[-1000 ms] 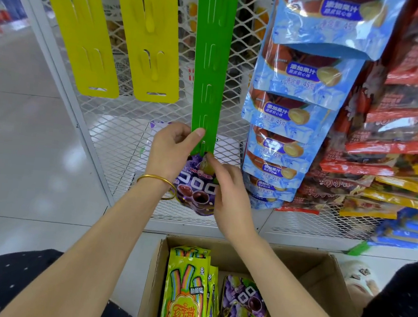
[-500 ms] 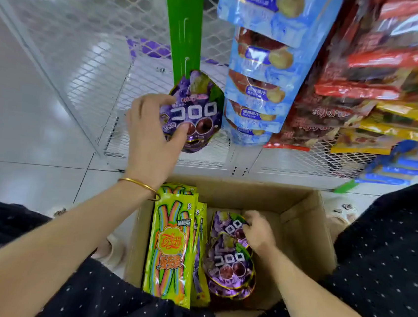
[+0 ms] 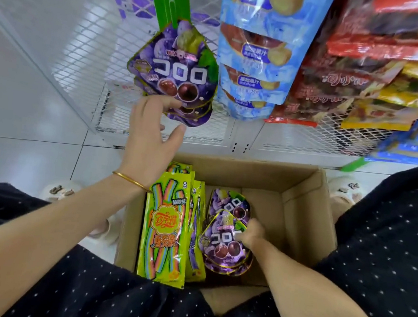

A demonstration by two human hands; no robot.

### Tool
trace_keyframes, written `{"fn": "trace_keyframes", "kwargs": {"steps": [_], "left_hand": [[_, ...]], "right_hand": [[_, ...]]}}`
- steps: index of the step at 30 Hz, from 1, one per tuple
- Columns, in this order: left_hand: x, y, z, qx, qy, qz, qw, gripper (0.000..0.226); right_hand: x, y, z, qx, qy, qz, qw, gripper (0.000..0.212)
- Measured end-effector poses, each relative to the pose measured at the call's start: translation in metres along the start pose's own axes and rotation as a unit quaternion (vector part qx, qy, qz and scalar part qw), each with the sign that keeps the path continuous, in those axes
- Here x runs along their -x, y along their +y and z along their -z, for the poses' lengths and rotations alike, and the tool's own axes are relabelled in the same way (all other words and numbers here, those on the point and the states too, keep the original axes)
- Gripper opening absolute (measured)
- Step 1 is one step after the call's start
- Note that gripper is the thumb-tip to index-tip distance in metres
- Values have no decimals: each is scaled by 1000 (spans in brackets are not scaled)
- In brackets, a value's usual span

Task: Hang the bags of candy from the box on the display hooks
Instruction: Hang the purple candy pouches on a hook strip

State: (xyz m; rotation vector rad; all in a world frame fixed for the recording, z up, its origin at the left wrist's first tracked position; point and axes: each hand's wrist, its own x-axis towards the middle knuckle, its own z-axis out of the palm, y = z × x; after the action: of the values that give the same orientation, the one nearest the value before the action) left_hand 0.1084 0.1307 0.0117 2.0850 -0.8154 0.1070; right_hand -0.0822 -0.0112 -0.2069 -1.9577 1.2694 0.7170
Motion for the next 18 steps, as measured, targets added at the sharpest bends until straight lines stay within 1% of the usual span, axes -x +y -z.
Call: {"fn": "trace_keyframes", "kwargs": {"steps": [3, 4, 5, 6, 7, 8, 10, 11, 12, 13, 14, 15, 16, 18], "left_hand": [[0, -2, -3, 0, -34, 18, 999, 37], [0, -3, -5, 2, -50, 27, 998, 37], [0, -5, -8, 1, -73, 38, 997, 37], [1, -7, -11, -5, -108, 52, 993, 36], [3, -9, -15, -19, -156, 69, 985, 38], [5, -10, -19, -31, -213, 90, 972, 41], [12, -9, -25, -35, -324, 146, 934, 49], [14, -7, -25, -33, -358, 169, 918, 51], [12, -5, -25, -38, -372, 175, 911, 50], [7, -5, -24, -54, -373, 162, 912, 42], [-1, -3, -21, -75, -362, 140, 919, 29], [-9, 0, -16, -86, -343, 120, 928, 24], [-18, 4, -8, -82, -324, 106, 937, 29], [-36, 12, 9, -31, -283, 99, 953, 31]], "right_hand": [[0, -3, 11, -50, -33, 3, 998, 40], [1, -7, 18, -54, -33, 25, 998, 31], [3, -12, 26, -61, -28, 49, 997, 18], [3, -17, 34, -83, -21, 78, 993, 16], [6, -23, 42, -123, -21, 103, 987, 25], [12, -32, 52, -174, -22, 133, 976, 29], [36, -52, 75, -251, -24, 214, 944, 25], [49, -63, 87, -280, -25, 250, 927, 22], [64, -74, 98, -309, -31, 285, 907, 19], [78, -85, 110, -339, -38, 306, 889, 16], [90, -94, 119, -363, -39, 328, 871, 14], [100, -102, 126, -370, -27, 354, 858, 17], [111, -111, 133, -362, -6, 386, 849, 24], [130, -127, 141, -302, 60, 444, 841, 50]]}}
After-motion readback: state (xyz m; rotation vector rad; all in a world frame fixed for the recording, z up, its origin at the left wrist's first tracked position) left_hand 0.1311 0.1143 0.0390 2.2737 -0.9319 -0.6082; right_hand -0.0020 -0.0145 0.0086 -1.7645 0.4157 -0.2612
